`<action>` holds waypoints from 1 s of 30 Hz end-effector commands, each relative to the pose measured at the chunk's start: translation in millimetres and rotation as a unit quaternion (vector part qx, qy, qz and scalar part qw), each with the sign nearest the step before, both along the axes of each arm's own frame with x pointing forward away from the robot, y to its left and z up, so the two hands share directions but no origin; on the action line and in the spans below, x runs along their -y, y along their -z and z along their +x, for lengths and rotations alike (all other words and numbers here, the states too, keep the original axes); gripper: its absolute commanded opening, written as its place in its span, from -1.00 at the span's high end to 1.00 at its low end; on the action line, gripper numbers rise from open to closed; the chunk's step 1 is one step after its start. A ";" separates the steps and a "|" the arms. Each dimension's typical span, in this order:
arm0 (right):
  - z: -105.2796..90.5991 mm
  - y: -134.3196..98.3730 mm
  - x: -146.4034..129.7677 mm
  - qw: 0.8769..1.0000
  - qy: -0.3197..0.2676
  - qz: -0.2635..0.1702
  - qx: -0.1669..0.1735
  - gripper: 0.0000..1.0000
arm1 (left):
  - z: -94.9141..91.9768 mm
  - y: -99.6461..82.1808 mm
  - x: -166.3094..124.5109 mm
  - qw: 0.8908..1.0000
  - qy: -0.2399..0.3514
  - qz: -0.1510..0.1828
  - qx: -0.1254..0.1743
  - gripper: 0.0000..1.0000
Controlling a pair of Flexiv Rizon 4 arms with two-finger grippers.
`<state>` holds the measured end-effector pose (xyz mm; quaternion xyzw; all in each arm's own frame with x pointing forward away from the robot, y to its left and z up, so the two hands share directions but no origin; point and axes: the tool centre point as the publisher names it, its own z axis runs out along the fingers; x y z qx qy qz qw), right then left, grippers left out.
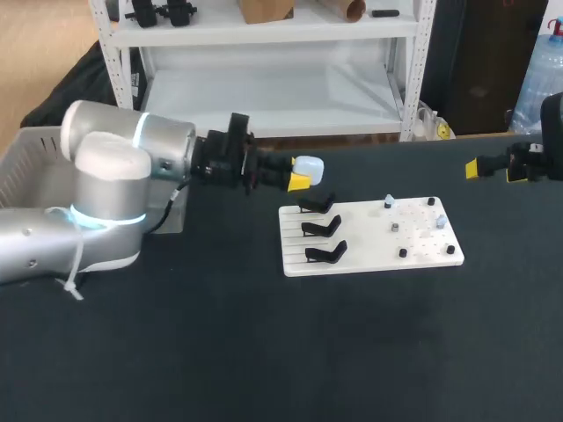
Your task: Pick up each earbud case from the left stands, insert the matching earbuds, close the lid, and place the case in the box.
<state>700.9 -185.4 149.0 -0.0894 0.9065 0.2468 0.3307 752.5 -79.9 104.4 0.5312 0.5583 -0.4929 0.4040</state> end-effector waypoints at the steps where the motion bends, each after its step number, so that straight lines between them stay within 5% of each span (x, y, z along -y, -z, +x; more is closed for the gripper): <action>1: 0.3 -0.1 0.4 1.000 -0.001 0.000 -0.001 -1.00 | -36.7 -13.5 -3.1 0.999 -0.036 -0.022 0.005 1.00; 14: 0.3 -0.1 0.4 1.000 -0.001 0.000 -0.001 -1.00 | -75.9 -52.1 18.0 0.994 -0.033 -0.091 0.041 1.00; 30: 0.3 -0.1 0.4 1.000 -0.001 0.000 -0.001 -1.00 | -75.9 -52.1 18.0 0.994 -0.033 -0.091 0.041 1.00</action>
